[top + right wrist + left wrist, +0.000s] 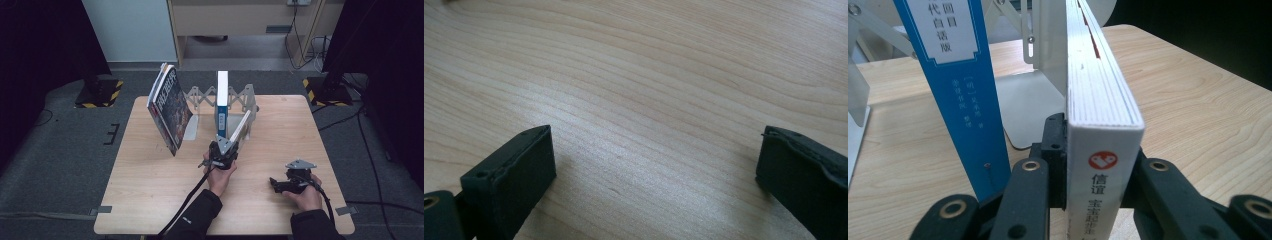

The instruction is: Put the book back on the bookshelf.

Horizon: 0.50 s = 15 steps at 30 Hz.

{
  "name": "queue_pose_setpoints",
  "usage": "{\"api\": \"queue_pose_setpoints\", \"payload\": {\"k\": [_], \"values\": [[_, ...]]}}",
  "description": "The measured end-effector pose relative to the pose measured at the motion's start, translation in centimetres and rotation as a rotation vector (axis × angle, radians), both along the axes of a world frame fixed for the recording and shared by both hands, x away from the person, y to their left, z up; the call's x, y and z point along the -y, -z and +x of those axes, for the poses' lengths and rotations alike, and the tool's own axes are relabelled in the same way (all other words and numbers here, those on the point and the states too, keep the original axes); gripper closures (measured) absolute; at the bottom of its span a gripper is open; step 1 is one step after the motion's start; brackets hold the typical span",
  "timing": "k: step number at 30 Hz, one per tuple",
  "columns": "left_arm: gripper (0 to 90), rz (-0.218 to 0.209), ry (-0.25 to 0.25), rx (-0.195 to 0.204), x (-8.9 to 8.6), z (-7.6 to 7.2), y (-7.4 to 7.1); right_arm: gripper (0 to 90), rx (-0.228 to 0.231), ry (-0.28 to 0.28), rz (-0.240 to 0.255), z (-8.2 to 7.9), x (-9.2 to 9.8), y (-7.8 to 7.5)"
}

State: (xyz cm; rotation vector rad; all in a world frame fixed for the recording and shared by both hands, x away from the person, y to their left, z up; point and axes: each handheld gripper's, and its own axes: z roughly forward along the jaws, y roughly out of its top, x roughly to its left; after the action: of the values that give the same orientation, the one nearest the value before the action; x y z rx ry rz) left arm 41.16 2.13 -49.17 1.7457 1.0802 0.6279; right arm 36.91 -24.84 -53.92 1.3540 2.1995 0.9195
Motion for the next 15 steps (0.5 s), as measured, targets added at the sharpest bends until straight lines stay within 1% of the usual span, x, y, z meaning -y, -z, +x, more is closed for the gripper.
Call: {"api": "queue_pose_setpoints", "payload": {"k": [2,4,8,11,13,15], "values": [[73.6,-0.001,-0.002,-0.004,0.07,0.01,0.18,2.6,0.000,0.000,0.000,0.00,0.00,0.00],[73.4,0.008,-0.002,-0.002,0.23,0.03,0.36,2.6,0.000,0.000,0.000,0.00,0.00,0.00],[73.0,0.003,-0.004,0.000,0.39,0.11,0.45,2.6,0.000,0.000,0.000,0.00,-0.01,0.00],[72.9,-0.008,-0.007,-0.006,0.33,0.36,0.45,2.5,-0.002,-0.002,0.000,0.01,0.00,-0.01],[72.4,-0.010,0.006,-0.008,0.27,0.60,0.46,2.4,-0.001,-0.001,-0.001,0.01,-0.01,0.00],[71.4,-0.024,0.015,-0.009,0.21,0.74,0.53,2.4,-0.001,0.000,0.000,0.01,-0.01,0.00]]}}
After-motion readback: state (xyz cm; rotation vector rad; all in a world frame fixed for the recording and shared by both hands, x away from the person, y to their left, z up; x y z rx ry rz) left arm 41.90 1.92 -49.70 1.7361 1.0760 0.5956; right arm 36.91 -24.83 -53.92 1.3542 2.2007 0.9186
